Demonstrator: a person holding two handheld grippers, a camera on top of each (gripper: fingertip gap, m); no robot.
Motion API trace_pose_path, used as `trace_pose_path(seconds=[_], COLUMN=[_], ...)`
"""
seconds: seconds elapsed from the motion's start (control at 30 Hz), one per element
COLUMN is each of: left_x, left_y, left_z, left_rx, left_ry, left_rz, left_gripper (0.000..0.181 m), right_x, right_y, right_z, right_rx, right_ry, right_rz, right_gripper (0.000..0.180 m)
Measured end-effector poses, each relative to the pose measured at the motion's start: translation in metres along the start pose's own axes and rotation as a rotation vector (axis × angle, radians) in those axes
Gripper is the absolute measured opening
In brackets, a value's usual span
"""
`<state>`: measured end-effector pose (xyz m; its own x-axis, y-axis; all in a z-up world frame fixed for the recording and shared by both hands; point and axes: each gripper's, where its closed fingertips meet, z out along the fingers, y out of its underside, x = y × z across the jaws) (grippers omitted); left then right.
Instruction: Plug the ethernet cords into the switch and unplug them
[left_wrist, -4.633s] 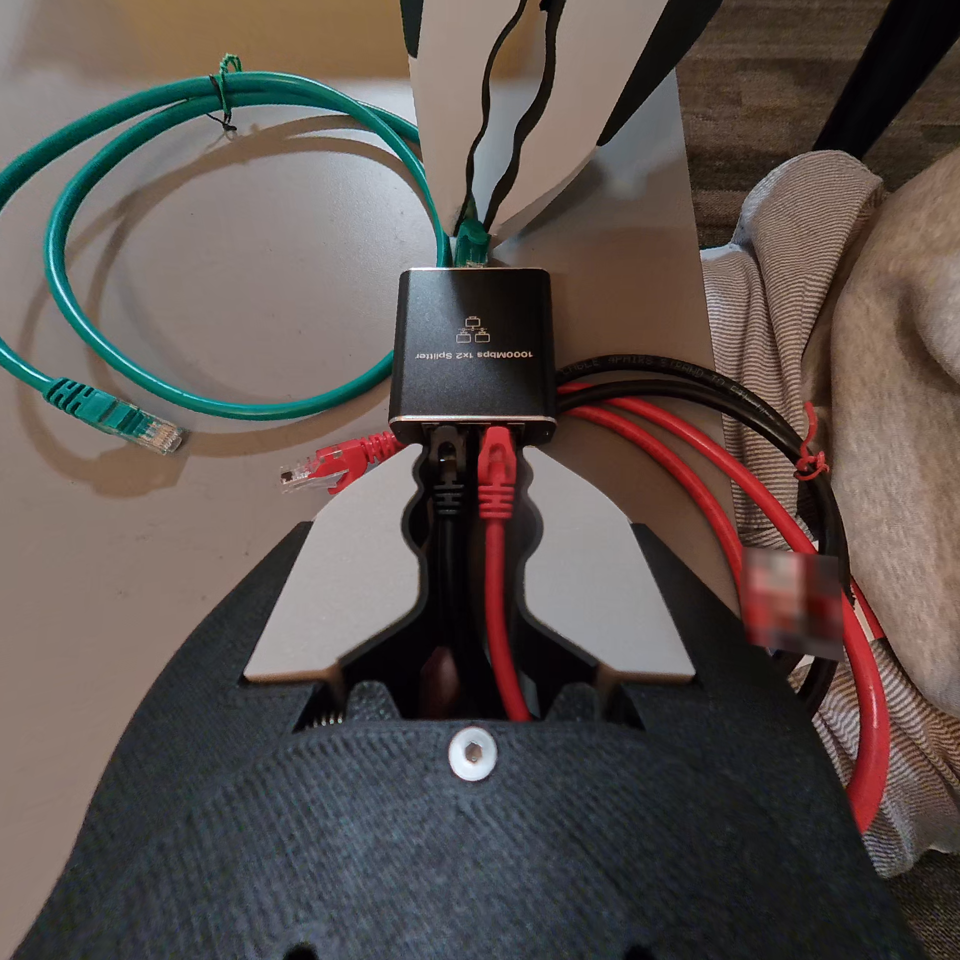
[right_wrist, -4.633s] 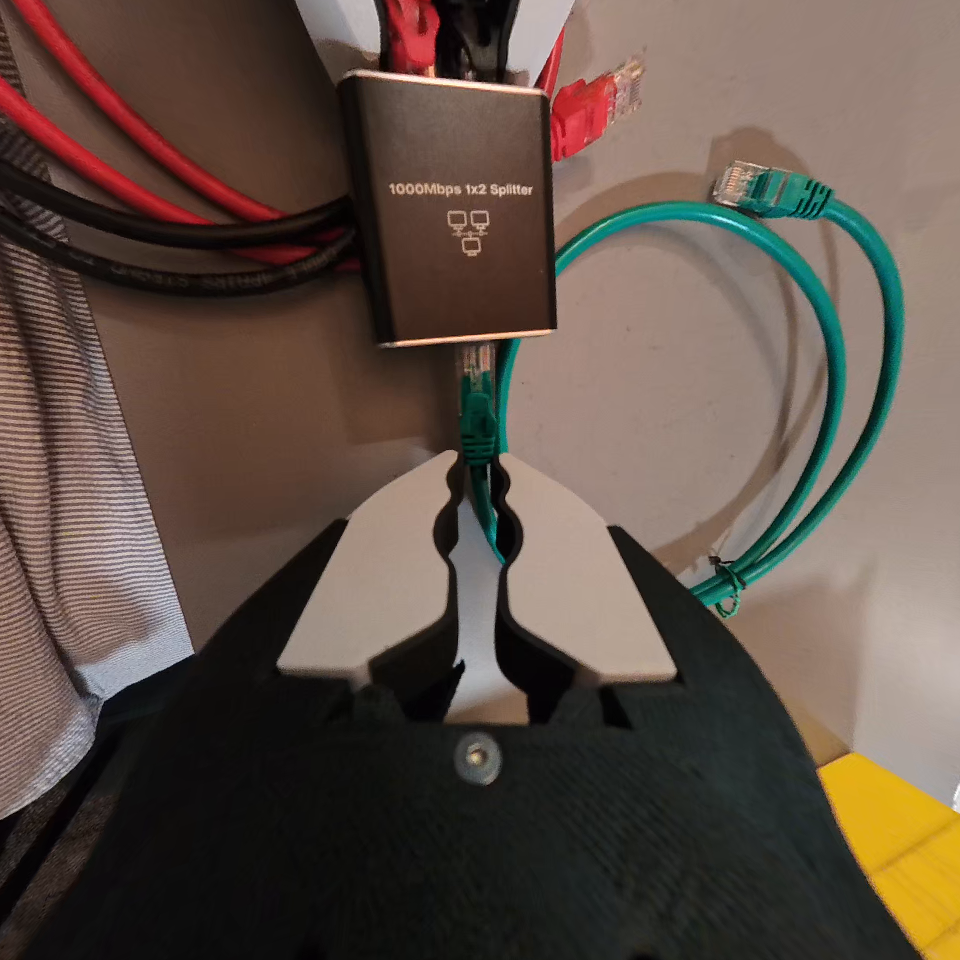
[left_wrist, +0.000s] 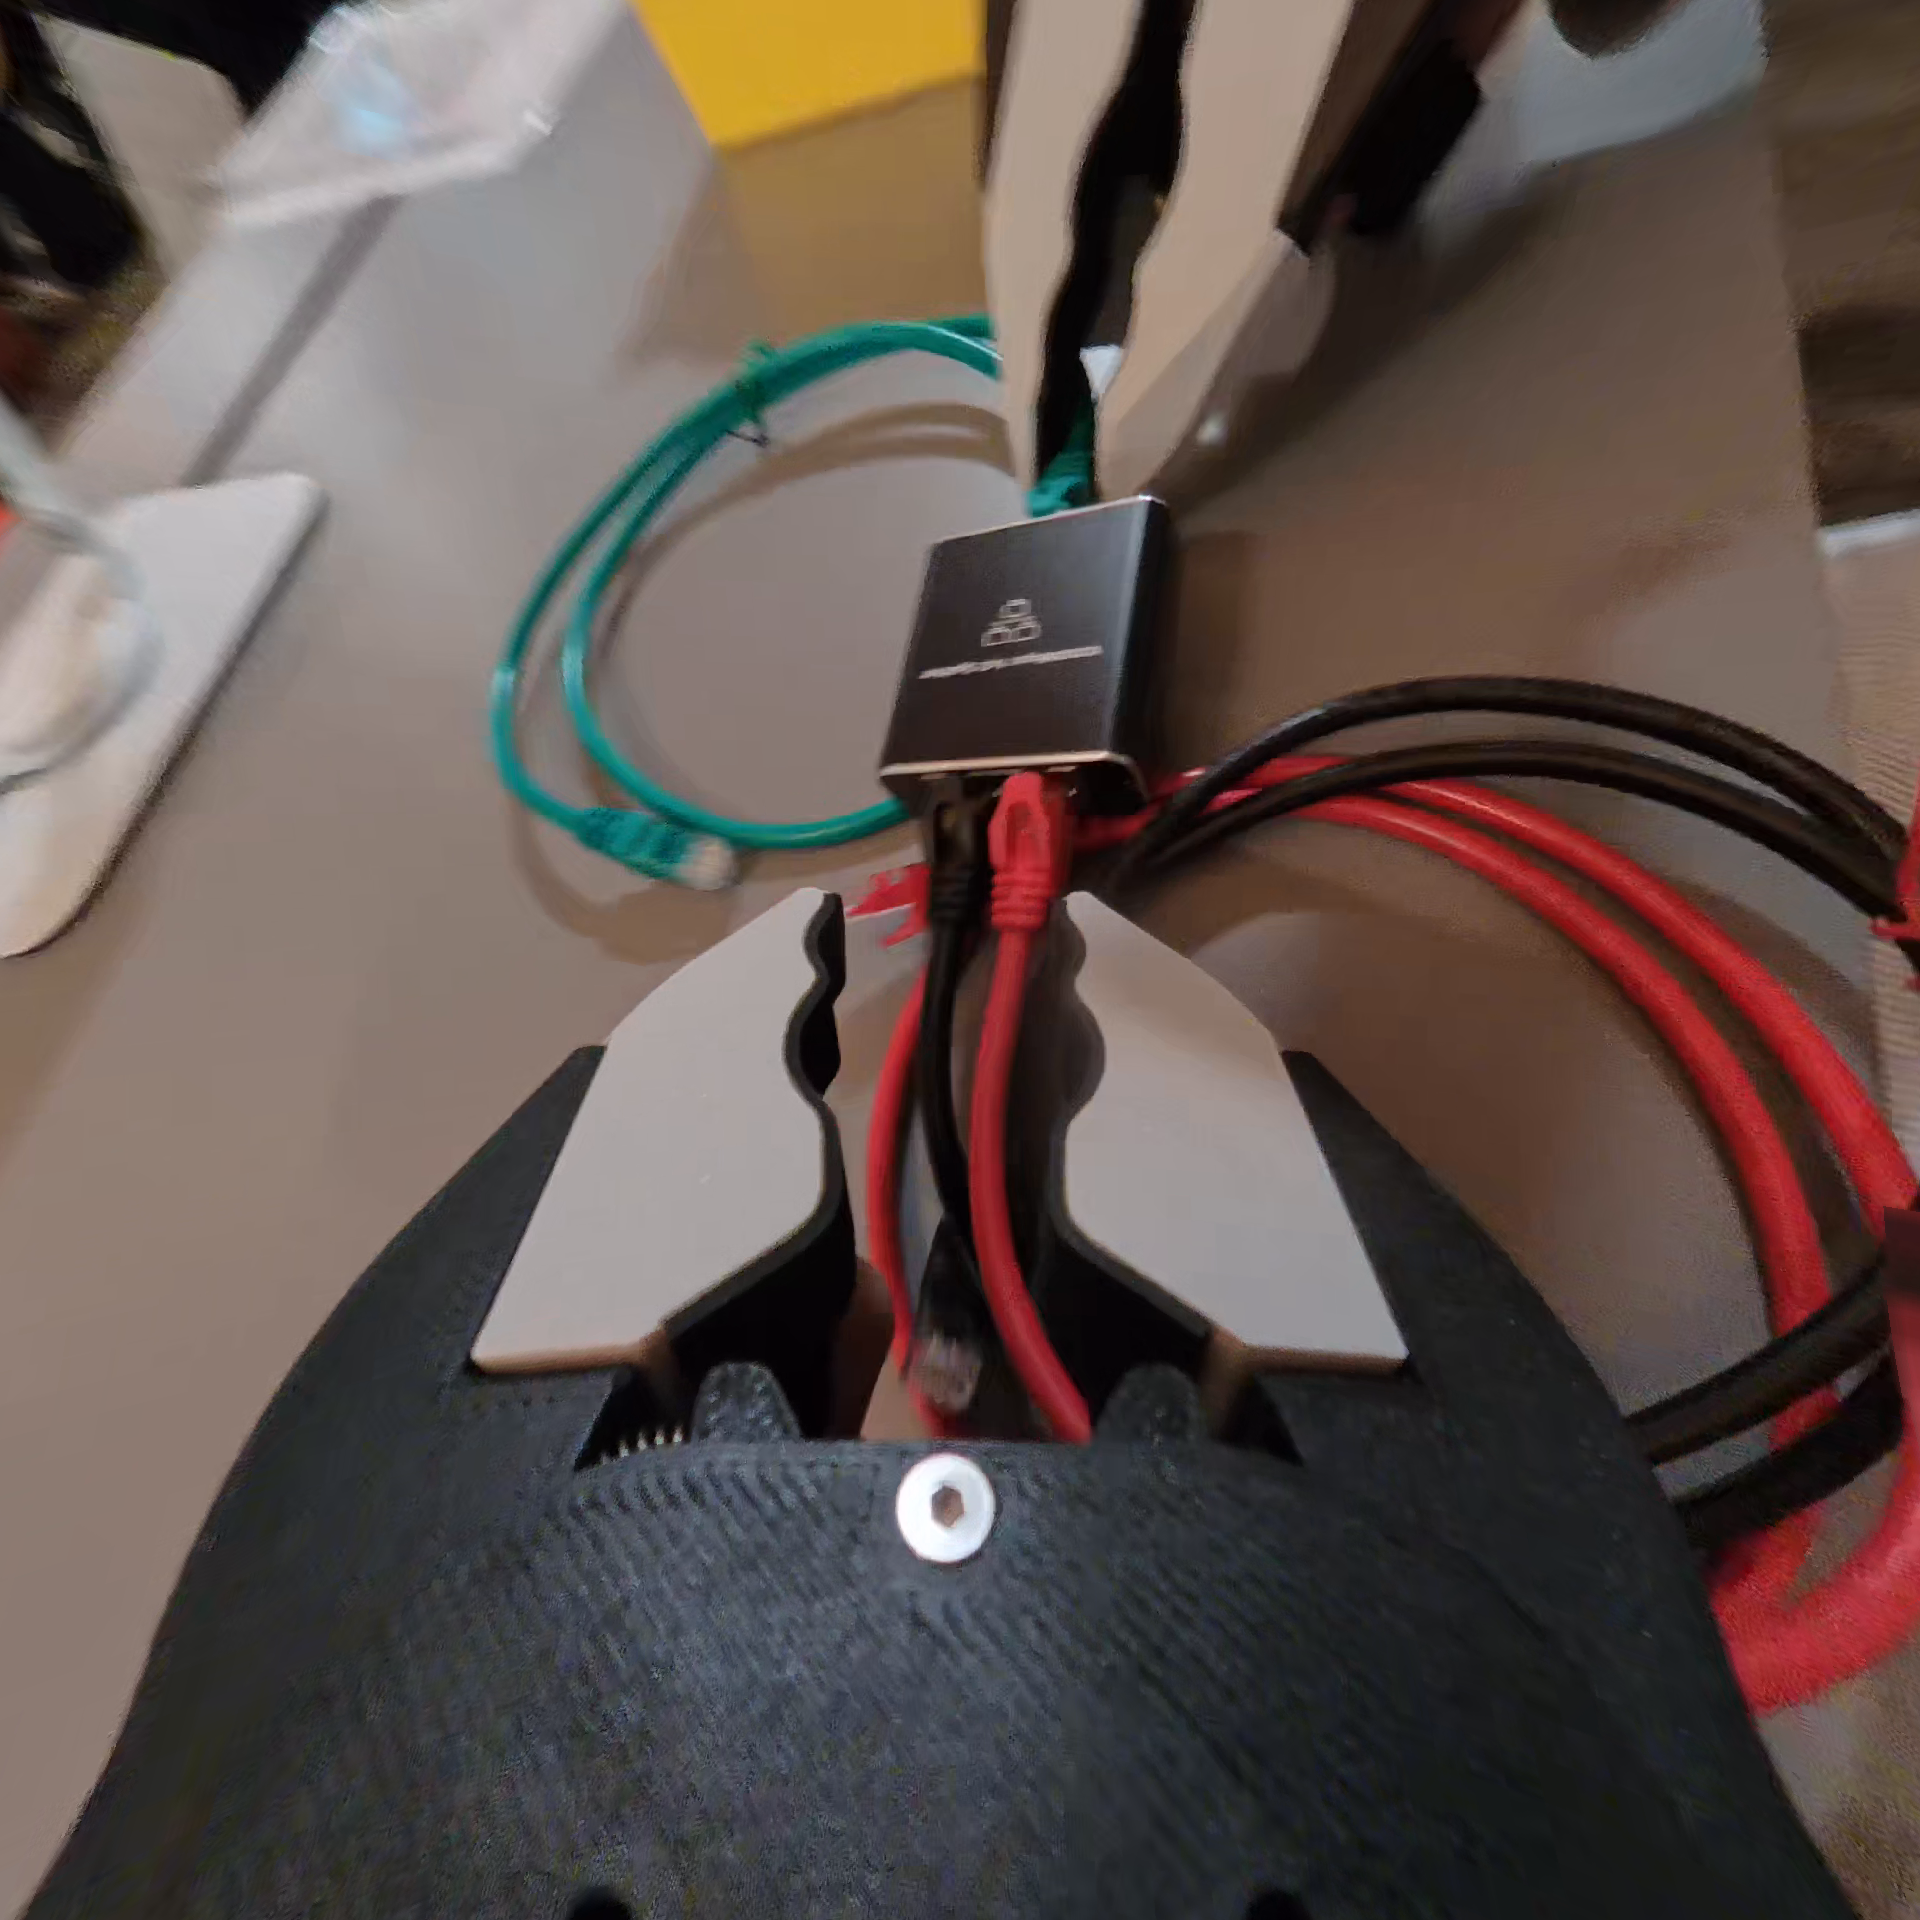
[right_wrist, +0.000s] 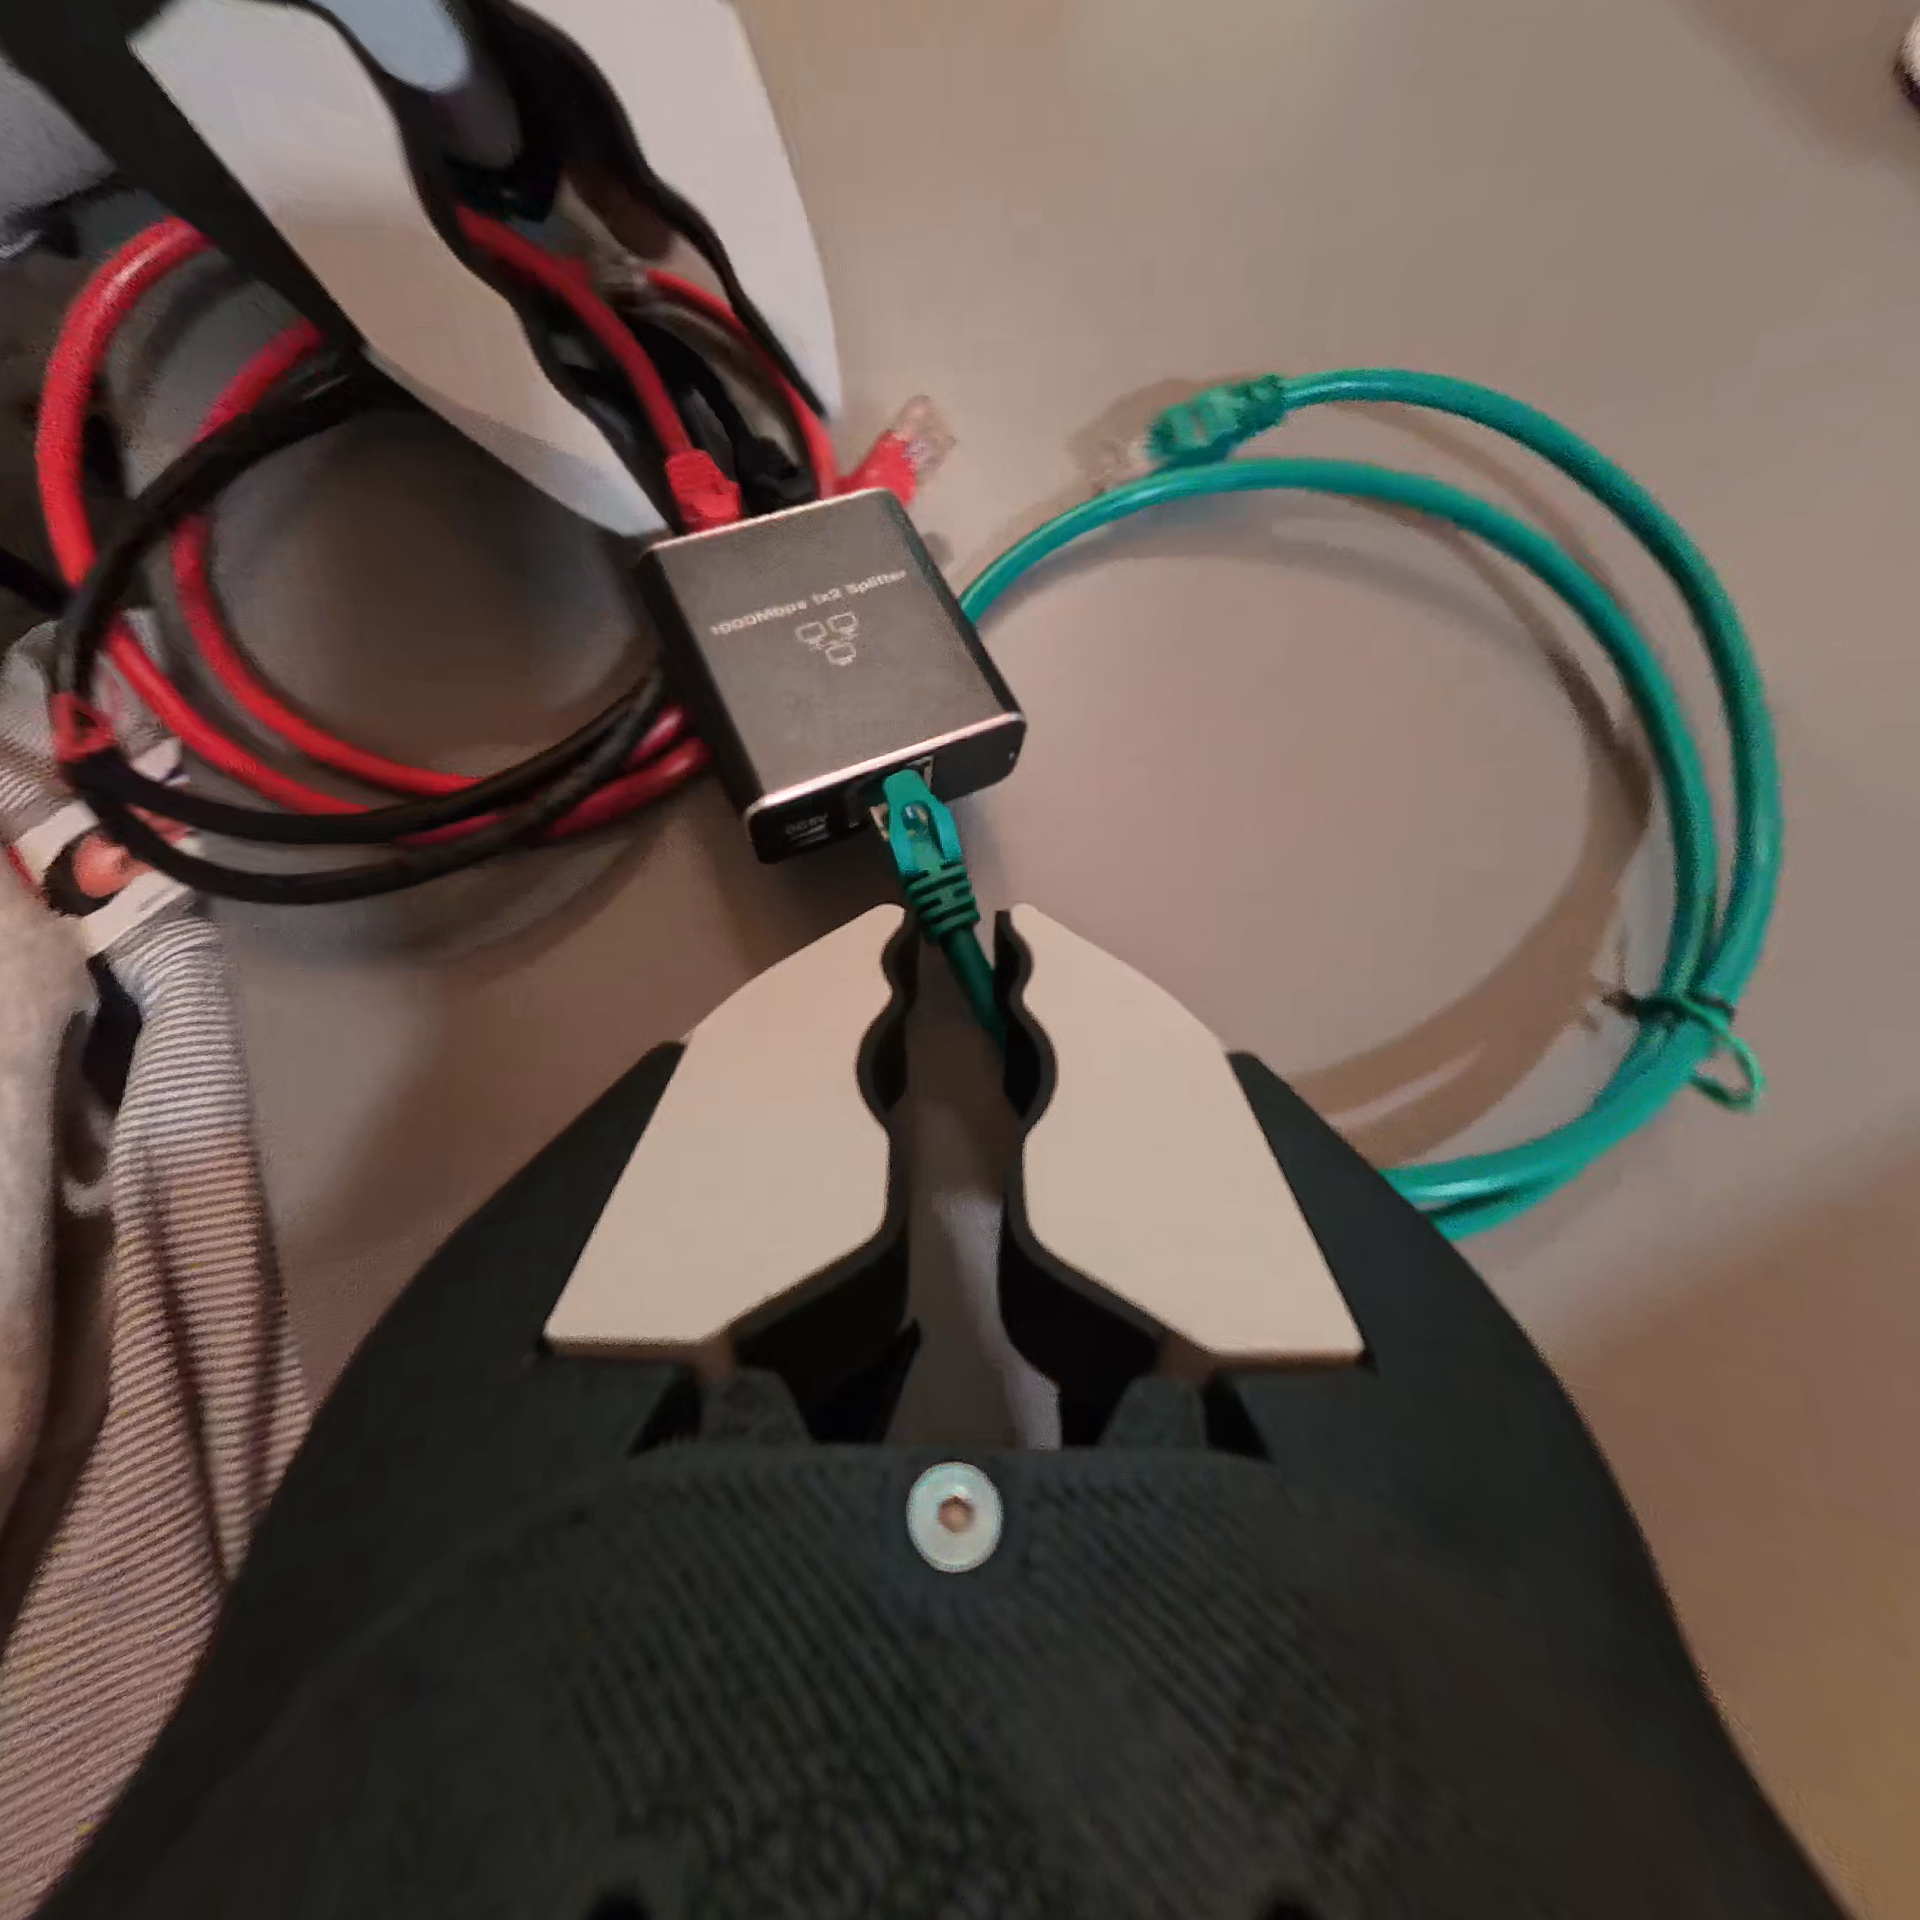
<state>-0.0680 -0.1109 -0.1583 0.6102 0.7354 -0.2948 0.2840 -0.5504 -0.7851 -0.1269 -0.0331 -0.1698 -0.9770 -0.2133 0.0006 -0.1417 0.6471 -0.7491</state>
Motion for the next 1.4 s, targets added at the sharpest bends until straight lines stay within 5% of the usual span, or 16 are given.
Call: trace_pose_path(seconds=[0.37, 0.63, 0.9, 1.07, 1.4], left_x=[-0.062, -0.07, -0.081, -0.087, -0.101], left_y=[-0.015, -0.026, -0.027, -0.024, -0.017], left_z=[-0.048, -0.061, -0.073, -0.079, -0.091], left_rx=[0.35, 0.522, 0.651, 0.702, 0.801], left_ry=[-0.163, -0.138, -0.122, -0.116, -0.101], left_rz=[-0.35, -0.45, -0.544, -0.598, -0.714], left_gripper=[0.03, 0.032, 0.035, 0.037, 0.043], right_x=[0.021, -0.002, -0.011, -0.01, 0.006], right_y=[-0.029, -0.04, -0.021, -0.024, -0.036], right_z=[-0.011, 0.031, 0.064, 0.056, 0.026], right_rx=[0.199, 0.098, -0.158, -0.075, 0.03], right_ry=[0.11, 0.183, 0.176, 0.125, 0.167], right_rz=[0.112, 0.133, 0.146, 0.11, 0.114], right_gripper=[0.066, 0.146, 0.145, 0.084, 0.079])
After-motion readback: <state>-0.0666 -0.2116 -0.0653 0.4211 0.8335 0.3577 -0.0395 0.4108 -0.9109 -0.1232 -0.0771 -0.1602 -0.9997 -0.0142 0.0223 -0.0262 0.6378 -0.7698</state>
